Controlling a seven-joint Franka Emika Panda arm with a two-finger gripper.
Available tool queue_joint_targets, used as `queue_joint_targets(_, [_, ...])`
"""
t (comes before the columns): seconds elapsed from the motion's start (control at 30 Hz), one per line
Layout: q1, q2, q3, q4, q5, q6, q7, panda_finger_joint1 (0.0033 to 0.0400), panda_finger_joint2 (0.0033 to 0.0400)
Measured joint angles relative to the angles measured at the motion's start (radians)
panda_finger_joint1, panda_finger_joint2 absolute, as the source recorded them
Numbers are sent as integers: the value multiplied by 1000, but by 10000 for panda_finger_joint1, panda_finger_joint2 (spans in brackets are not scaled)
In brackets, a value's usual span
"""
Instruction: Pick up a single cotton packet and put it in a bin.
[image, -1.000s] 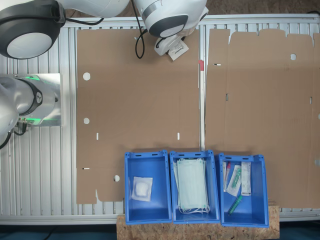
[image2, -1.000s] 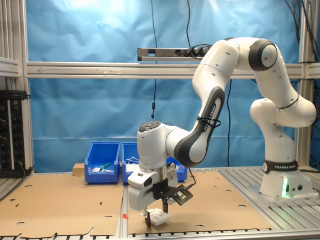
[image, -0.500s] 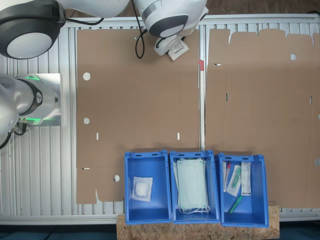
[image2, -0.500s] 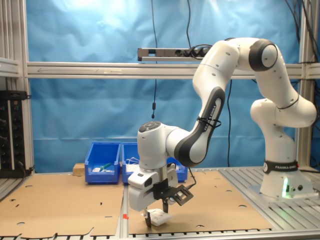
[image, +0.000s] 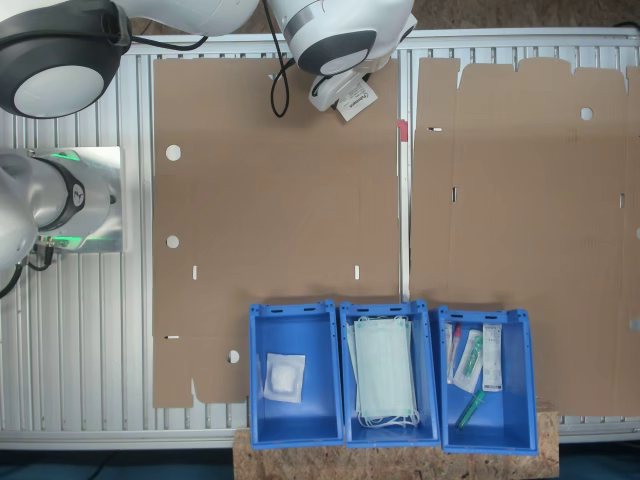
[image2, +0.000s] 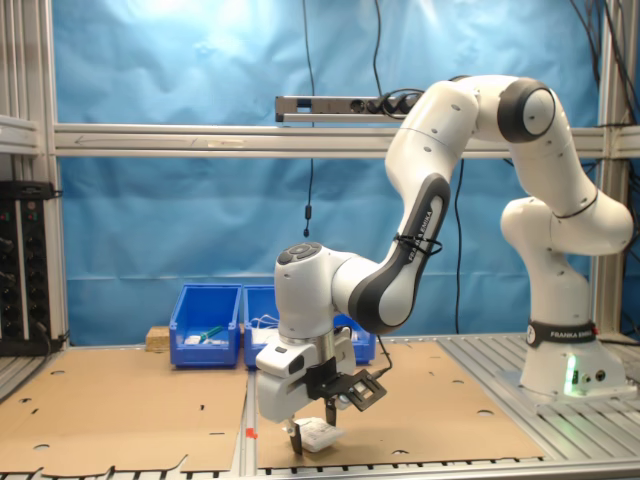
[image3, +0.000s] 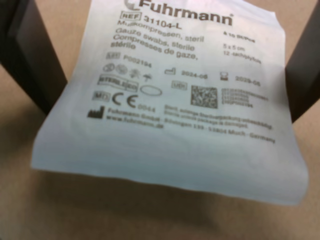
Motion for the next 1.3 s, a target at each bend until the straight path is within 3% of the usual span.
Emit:
queue_joint_targets(0.53, [0, 0, 0, 0, 0, 0, 0, 400, 400])
queue_joint_targets(0.57, [0, 0, 0, 0, 0, 0, 0, 346, 346])
queue_joint_targets(0.63, [0, 0, 0, 0, 0, 0, 0, 346, 346])
queue_joint_targets(0.67, [0, 0, 0, 0, 0, 0, 0, 263, 263])
queue_joint_targets(0.97, [0, 0, 0, 0, 0, 0, 0, 263, 263])
queue_joint_targets(1.0, [0, 0, 0, 0, 0, 0, 0, 75, 75])
queue_joint_targets(1.3, [0, 0, 0, 0, 0, 0, 0, 75, 75])
